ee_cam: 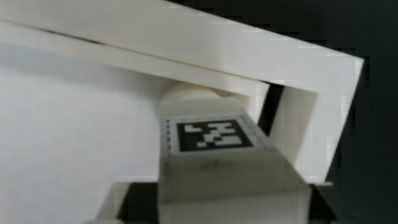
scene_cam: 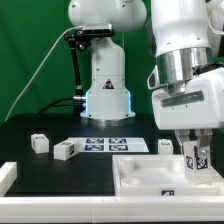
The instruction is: Assemble one leg
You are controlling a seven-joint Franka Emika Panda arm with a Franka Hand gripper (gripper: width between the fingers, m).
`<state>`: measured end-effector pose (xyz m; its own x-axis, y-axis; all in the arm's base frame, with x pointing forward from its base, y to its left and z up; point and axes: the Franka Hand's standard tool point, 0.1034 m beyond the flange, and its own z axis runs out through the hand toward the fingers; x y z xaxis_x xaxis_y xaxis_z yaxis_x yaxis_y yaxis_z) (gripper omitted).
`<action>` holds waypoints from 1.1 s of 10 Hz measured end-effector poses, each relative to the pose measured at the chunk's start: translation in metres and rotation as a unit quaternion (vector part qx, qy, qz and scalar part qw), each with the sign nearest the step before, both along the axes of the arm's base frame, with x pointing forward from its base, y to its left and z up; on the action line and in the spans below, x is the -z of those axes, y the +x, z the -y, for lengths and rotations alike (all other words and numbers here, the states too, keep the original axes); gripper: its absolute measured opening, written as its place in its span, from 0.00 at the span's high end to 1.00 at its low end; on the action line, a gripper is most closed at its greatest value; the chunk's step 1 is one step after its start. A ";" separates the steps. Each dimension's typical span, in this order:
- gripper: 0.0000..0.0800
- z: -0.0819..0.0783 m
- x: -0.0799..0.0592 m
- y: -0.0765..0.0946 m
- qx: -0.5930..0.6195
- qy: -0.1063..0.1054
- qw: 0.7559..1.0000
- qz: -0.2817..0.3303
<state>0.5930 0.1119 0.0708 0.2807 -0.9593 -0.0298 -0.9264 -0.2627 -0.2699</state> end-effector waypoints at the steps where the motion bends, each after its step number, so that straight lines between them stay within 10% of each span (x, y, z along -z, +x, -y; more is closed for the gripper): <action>1: 0.62 0.000 0.000 0.000 -0.028 -0.007 1.000 0.002; 3: 0.24 -0.002 -0.002 0.003 -0.062 -0.012 0.998 0.003; 7: 0.19 -0.009 -0.002 0.004 -0.293 -0.070 0.954 0.011; 11: 0.19 -0.021 -0.004 0.004 -0.511 -0.138 0.849 0.015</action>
Offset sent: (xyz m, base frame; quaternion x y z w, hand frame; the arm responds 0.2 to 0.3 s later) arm 0.0020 0.0111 0.0027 -0.0185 -0.0236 -0.3015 0.9530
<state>0.5972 0.1329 0.0744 0.9663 -0.1846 0.1795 -0.1714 -0.9814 -0.0869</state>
